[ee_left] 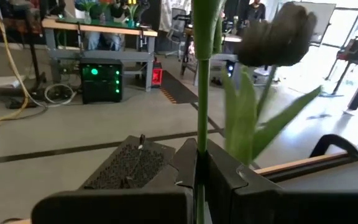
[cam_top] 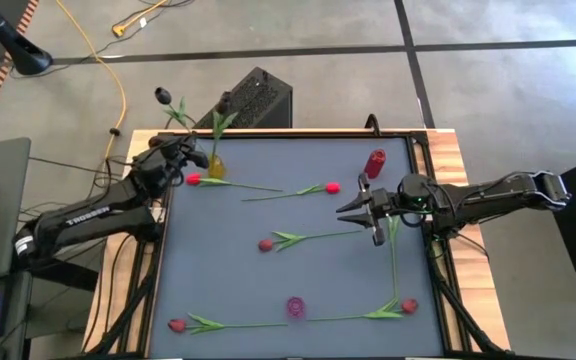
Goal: Sort flowers into vase by color
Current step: Put the black flower into the yellow vase
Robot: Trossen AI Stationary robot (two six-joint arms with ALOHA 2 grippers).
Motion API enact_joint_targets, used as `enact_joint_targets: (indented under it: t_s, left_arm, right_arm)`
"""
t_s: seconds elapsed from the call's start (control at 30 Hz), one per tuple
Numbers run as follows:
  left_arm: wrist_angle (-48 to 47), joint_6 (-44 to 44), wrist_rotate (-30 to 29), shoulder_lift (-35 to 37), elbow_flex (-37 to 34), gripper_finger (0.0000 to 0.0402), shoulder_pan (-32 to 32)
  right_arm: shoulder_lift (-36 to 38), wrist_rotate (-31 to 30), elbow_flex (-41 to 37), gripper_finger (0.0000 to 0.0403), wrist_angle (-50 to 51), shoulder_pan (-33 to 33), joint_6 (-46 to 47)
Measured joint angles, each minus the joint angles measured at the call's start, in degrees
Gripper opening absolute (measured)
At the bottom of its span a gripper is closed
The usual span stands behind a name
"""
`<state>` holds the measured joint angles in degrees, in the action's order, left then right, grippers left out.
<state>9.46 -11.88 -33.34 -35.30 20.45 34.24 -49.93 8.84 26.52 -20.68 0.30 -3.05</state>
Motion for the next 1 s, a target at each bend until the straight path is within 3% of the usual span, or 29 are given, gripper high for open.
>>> enact_joint_targets:
  t_s: [0.6,1.0]
  left_arm:
    - [1.2,2.11,-0.08,-1.65,0.09,0.0,2.91]
    - [-0.96,3.2,0.1,2.46,1.38,0.0,2.89]
  right_arm:
    - [0.0,0.04,0.0,0.0108,0.04,0.0,0.0]
    - [-0.02,0.04,0.0,0.0108,0.3,0.0,-0.26]
